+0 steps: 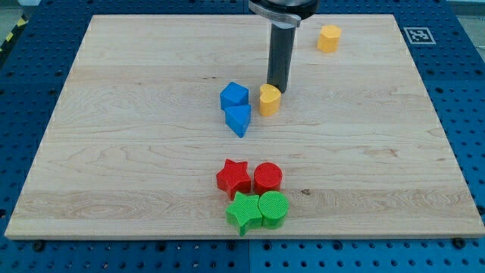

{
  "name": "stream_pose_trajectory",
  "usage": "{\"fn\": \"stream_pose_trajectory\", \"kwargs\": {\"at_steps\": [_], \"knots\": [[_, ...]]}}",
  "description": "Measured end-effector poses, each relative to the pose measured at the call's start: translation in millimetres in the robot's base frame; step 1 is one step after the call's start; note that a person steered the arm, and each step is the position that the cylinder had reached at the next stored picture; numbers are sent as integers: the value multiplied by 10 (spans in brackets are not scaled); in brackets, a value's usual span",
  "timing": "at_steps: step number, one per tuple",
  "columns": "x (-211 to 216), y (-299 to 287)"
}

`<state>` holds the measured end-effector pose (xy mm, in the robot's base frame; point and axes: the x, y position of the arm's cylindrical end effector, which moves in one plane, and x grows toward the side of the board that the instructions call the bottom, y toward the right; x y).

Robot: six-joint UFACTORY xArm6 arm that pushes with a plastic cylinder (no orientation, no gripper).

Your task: Slide the yellow hexagon closer to yellow heart

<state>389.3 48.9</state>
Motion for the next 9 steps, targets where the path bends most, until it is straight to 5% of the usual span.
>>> {"fn": "stream_pose_trajectory", "kwargs": {"at_steps": [4,5,7,9], "knots": [[422,-132],[405,457],[383,629],[-49,1204]]}}
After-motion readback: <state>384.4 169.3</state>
